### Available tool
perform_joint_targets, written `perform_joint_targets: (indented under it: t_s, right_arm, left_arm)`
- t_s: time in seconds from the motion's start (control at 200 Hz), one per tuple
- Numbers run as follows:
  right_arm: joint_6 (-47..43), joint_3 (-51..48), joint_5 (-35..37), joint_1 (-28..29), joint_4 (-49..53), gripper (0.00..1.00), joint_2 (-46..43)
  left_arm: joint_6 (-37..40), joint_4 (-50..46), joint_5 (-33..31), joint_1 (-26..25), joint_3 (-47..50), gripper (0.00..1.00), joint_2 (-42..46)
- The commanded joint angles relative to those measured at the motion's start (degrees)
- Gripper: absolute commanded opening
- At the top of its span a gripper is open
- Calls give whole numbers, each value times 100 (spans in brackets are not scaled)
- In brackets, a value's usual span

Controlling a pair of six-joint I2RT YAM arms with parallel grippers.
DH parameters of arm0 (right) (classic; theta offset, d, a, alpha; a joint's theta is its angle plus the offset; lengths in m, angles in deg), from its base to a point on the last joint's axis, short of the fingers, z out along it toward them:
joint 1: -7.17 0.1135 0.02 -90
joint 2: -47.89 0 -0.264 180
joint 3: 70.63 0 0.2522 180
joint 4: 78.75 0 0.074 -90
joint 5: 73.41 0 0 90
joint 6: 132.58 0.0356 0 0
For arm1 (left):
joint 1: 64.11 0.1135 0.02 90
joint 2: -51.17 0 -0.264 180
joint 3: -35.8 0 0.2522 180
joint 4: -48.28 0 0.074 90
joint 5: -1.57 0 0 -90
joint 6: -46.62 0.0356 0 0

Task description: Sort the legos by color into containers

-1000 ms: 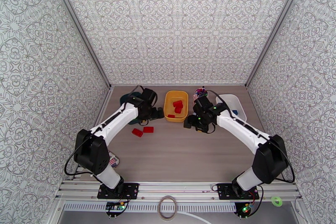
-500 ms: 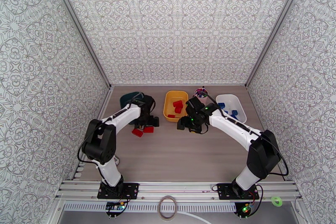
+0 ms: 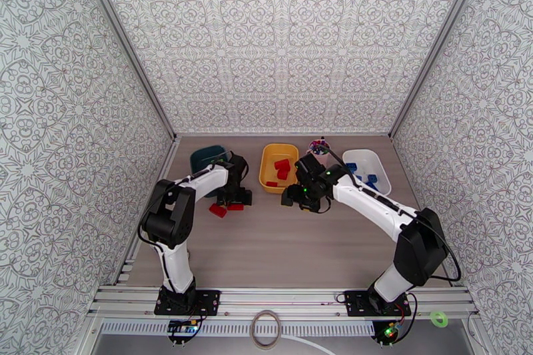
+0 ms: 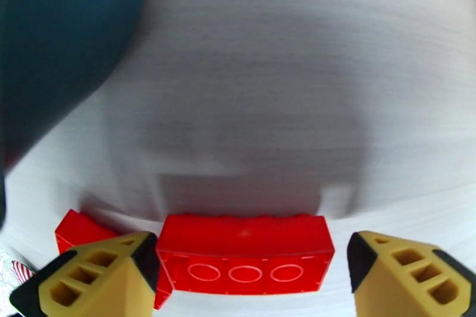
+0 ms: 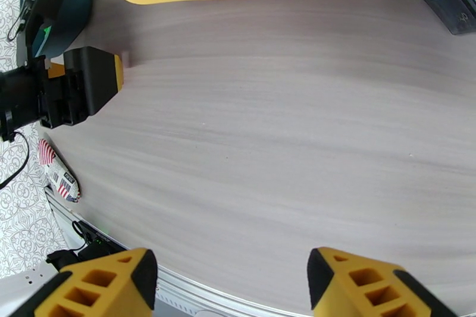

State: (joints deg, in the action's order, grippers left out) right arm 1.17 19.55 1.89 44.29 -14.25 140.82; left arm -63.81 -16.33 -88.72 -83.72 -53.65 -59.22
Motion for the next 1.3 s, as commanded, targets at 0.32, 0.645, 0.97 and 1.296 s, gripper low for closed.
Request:
perform_joint_targets:
  t_s: [0.32,0.645,0.97,1.296]
  right_arm:
    - [119,-190,192,49,-41,70,-206]
    - [30,-362,310,-163,50,70,-432]
    - [-223,-496,288,-594,268,70,-799]
    - [-290,-618,305,-797,417,70,-1116]
  left_arm:
    - [-192,82,77,-199,80,62,136]
    - [-805,91,560,-406,-126,57,731]
    - [-1177,426,1242,-407,-1092,57,811]
    - [-1418,154,1405,-525,-3090,80,-551]
